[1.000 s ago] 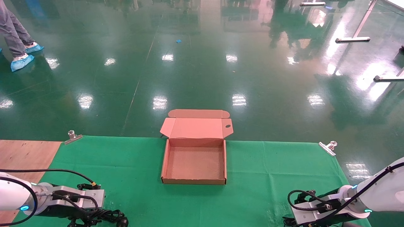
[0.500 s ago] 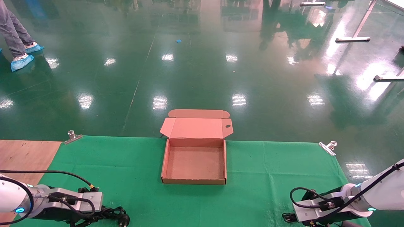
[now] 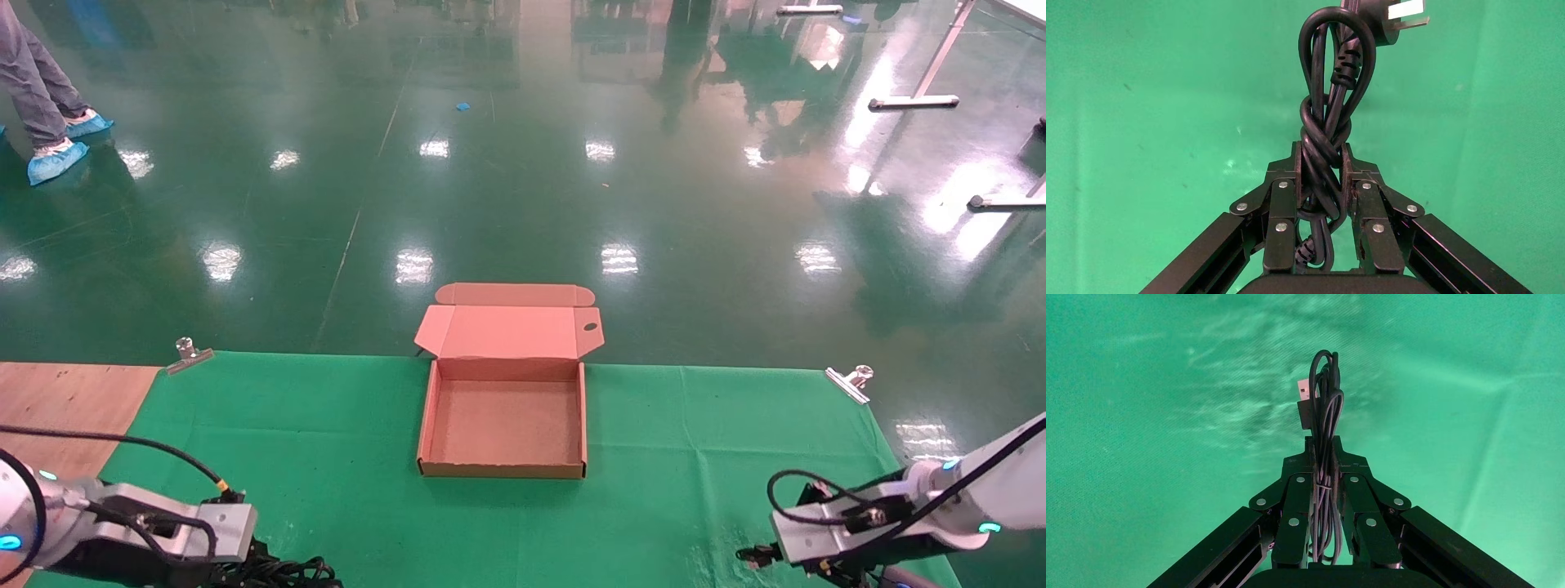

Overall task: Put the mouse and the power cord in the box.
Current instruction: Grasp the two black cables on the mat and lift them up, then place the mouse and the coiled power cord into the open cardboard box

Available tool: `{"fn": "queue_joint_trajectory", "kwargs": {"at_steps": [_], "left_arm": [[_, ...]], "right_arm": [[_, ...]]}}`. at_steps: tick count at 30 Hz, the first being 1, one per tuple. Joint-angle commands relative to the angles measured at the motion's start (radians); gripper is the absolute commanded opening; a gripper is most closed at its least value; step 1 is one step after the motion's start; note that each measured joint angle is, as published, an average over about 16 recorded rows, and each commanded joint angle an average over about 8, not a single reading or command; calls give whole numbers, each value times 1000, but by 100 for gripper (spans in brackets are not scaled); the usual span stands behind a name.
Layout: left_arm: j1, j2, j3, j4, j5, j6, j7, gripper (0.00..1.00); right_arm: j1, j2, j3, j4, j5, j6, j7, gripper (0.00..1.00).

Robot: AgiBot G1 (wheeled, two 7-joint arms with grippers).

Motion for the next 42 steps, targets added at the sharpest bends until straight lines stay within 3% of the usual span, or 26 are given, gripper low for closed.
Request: {"fn": "queue_joint_trajectory", "kwargs": {"at_steps": [1,11,19,24,32,42], "left_arm": [[-19,-6,-2,-3,-3,34,4,0],[-127,15,4,-34,5,155,-30,0],[-223,63,-7,-75,-10,188,-96,0],[-285,102,-16,-106,-22,177,-128,0],[-375,183,-29,-116,-36,116,-164,0],[-434,268,-26,-78,-25,4,-146,0]], "right_arm": [[16,7,4,2,6,-20,-4,0],[139,39,38,45,56,-169,8,0],[222,9,64,117,95,-231,70,0],[265,-35,78,176,113,-212,128,0],[339,-146,83,234,108,-115,209,0],[392,-221,86,190,117,-53,206,0]]}}
